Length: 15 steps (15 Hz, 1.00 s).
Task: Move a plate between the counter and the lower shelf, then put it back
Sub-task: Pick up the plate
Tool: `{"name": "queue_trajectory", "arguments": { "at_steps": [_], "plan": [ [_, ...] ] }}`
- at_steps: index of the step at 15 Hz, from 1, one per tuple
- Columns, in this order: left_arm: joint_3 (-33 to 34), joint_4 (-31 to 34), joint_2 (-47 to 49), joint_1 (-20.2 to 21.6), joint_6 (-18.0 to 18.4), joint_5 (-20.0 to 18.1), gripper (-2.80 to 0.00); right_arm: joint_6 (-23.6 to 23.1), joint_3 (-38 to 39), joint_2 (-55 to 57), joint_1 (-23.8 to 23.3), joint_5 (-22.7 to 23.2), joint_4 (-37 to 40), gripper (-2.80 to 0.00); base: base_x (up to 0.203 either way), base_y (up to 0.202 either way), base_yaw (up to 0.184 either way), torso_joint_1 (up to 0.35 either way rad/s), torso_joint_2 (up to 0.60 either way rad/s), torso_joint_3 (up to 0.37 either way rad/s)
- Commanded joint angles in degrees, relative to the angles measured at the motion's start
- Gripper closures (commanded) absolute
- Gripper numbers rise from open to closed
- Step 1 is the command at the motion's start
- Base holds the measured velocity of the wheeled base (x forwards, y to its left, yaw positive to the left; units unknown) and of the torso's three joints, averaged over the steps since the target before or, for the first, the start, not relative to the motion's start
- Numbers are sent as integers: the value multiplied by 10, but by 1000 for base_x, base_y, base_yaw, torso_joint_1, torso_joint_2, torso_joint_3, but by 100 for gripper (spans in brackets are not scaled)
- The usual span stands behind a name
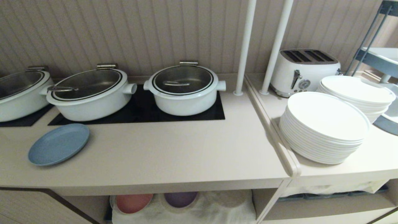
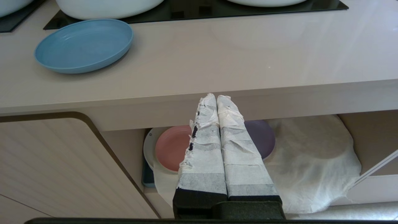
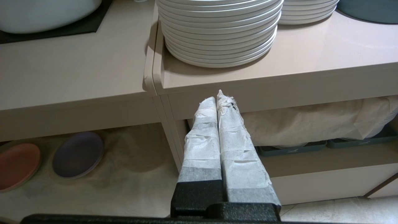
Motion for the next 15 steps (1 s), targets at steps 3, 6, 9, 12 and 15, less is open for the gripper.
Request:
{"name": "queue_trajectory", "arguments": {
  "at_steps": [3, 6, 9, 12, 15],
  "plan": [
    [0, 0, 0, 0, 0, 0, 0, 2, 0, 0, 0, 1, 0, 0, 0, 0, 0, 0, 0, 0],
    [0, 0, 0, 0, 0, 0, 0, 3, 0, 0, 0, 1, 0, 0, 0, 0, 0, 0, 0, 0],
    [0, 0, 0, 0, 0, 0, 0, 4, 0, 0, 0, 1, 0, 0, 0, 0, 0, 0, 0, 0],
    [0, 0, 0, 0, 0, 0, 0, 4, 0, 0, 0, 1, 0, 0, 0, 0, 0, 0, 0, 0],
    [0, 0, 0, 0, 0, 0, 0, 4, 0, 0, 0, 1, 0, 0, 0, 0, 0, 0, 0, 0]
  ]
}}
